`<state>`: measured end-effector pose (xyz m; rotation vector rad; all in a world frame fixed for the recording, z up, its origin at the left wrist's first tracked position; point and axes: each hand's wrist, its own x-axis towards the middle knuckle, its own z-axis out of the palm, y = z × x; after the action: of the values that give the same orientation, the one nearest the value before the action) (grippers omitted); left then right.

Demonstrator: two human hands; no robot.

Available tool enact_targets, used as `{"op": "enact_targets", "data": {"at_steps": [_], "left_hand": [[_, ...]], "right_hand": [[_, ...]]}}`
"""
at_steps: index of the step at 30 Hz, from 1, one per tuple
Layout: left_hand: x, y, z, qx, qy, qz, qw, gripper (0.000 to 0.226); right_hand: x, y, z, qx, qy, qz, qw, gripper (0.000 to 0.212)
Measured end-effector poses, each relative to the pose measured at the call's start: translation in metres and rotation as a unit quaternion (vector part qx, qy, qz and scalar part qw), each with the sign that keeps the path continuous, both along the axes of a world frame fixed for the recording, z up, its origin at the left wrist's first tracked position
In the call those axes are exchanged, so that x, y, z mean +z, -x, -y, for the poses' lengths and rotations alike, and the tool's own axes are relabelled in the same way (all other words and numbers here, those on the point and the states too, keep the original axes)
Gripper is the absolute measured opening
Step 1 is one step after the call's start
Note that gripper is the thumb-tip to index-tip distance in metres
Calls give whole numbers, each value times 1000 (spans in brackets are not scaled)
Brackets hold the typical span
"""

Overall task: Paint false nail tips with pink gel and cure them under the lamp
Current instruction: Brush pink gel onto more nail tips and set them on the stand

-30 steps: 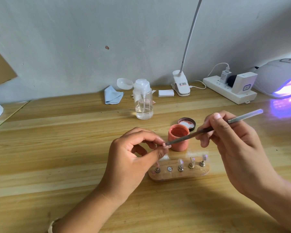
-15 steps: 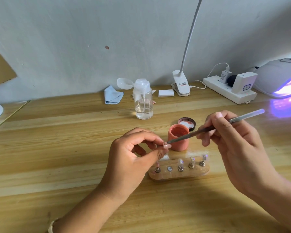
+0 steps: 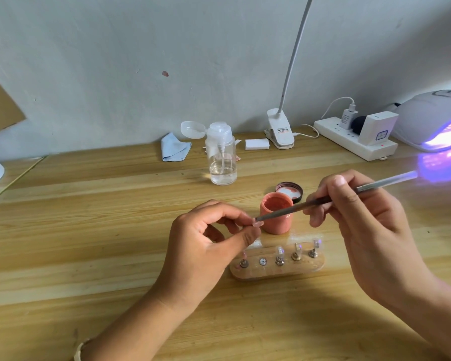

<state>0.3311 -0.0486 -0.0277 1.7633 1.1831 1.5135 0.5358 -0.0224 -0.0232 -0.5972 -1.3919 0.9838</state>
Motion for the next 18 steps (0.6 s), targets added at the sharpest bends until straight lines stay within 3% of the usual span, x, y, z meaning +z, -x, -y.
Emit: {"op": "enact_targets", "data": {"at_steps": [8, 14, 18], "left_hand": [[0, 1, 1, -7, 19, 12, 1000, 10], [0, 1, 1, -8, 36, 16, 999, 11], [-1, 1, 1, -12, 42, 22, 999, 11]], "right_hand": [[0, -5, -5, -43, 9, -33, 998, 25], [-1, -2, -2, -13, -7, 11, 1000, 35], [-2, -4, -5, -45, -3, 2, 999, 31]]}}
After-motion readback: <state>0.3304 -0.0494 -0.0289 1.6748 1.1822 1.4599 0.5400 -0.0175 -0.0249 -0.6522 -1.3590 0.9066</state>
